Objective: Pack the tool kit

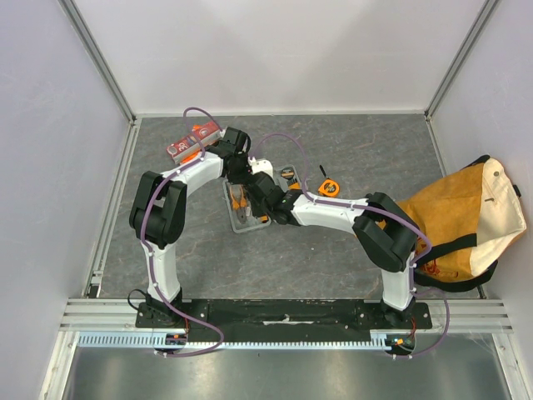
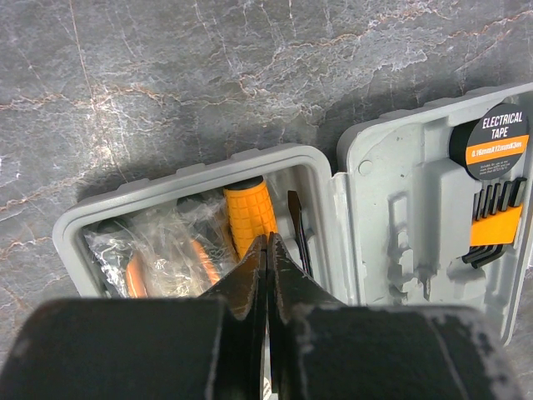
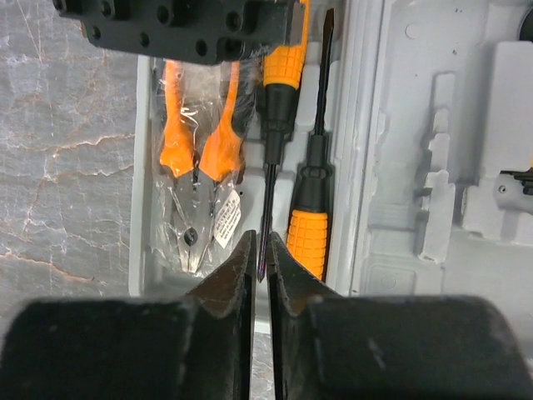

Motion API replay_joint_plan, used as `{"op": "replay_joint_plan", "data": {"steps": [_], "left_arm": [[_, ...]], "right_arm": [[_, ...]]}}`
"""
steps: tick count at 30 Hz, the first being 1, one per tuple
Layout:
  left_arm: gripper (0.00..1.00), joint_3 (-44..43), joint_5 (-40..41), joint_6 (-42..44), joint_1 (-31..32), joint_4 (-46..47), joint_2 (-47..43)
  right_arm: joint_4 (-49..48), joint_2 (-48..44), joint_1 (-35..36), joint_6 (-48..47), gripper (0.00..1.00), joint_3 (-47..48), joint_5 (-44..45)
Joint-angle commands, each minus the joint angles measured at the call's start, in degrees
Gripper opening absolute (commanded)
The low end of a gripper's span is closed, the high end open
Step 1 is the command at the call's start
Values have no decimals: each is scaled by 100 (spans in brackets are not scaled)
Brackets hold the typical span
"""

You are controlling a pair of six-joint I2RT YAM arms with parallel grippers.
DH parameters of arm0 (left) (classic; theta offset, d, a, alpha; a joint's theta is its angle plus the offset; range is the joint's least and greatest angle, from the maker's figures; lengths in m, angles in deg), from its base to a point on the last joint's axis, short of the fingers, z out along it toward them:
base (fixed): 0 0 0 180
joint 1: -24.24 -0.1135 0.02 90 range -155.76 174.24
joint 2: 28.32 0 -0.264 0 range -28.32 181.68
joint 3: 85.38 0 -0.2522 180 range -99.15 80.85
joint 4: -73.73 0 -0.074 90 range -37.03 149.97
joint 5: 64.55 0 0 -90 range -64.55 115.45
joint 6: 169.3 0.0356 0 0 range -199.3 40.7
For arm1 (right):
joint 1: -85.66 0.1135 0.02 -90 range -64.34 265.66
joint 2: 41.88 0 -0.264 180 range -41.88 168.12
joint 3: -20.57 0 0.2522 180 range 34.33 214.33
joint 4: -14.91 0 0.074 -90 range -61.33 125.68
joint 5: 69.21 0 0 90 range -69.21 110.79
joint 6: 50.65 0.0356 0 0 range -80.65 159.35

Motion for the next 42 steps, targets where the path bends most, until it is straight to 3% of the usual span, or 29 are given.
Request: {"op": "replay_joint_plan", "data": {"steps": [1, 24, 42], "left_arm": [[2, 217, 12, 135, 66, -250, 393], [2, 234, 12, 117, 84, -224, 420], [2, 436, -181, -23, 154, -57, 534]], "right_arm": [[135, -2, 1, -214, 12, 256, -87], [390, 517, 1, -197, 0, 318, -290], [196, 587, -26, 454, 0, -737, -607]]}}
